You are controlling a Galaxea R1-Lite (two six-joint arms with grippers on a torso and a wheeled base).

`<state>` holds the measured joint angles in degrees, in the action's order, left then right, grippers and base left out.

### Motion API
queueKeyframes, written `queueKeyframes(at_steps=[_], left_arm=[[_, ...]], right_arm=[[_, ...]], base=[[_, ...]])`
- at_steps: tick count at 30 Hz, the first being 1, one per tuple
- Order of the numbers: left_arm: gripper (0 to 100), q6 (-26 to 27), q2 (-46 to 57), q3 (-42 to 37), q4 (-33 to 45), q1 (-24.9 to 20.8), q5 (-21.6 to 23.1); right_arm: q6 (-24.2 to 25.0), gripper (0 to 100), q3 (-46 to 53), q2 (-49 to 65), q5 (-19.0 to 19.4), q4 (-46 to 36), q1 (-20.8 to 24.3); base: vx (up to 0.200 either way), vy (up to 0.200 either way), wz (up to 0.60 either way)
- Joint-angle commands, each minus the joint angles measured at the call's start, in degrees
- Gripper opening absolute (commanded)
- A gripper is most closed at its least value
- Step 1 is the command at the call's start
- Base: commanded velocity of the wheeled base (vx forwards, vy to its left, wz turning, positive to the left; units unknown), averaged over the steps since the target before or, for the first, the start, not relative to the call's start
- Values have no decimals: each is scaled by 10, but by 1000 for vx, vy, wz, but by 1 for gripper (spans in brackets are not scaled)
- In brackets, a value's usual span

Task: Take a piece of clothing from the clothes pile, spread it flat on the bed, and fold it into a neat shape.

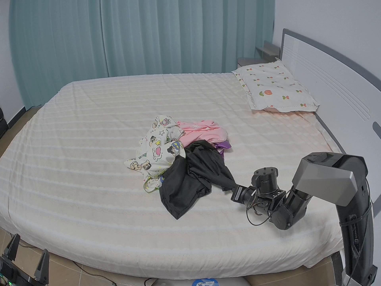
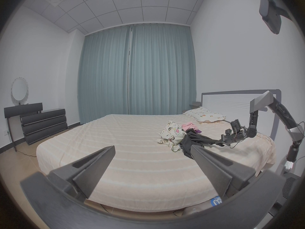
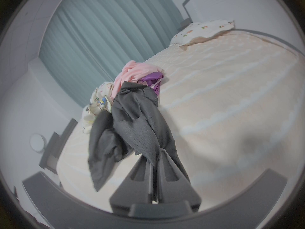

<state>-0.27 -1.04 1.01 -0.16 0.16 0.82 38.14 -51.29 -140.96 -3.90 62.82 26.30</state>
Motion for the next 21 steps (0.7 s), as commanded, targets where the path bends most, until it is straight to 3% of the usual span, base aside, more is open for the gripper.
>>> queueKeyframes(at_steps=[1, 7, 9, 11, 13, 14, 16, 21], left_arm=[[100, -11, 7, -9, 1, 0, 21], [100, -26, 3, 8, -18, 0, 16], [100, -90, -47, 116, -51, -2, 16], [100, -135, -134, 157, -44, 3, 26], [100, -135, -138, 157, -44, 3, 27], [100, -93, -220, 133, -40, -5, 45], [100, -83, -267, 116, -51, -18, 64], [100, -87, -459, 102, -87, -109, 78]], right_arm=[[73, 0, 112, 103, -1, 69, 25], [107, 0, 155, 90, 0, 150, 22], [120, 0, 160, 76, 0, 174, 21], [121, 0, 160, 58, 0, 188, 24], [121, 0, 160, 57, 0, 189, 24], [121, 0, 162, 46, 0, 212, 26], [120, 0, 164, 45, -1, 217, 26], [120, 0, 178, 50, -1, 221, 29]], base=[[0, 0, 0], [0, 0, 0], [0, 0, 0], [0, 0, 0], [0, 0, 0], [0, 0, 0], [0, 0, 0], [0, 0, 0]])
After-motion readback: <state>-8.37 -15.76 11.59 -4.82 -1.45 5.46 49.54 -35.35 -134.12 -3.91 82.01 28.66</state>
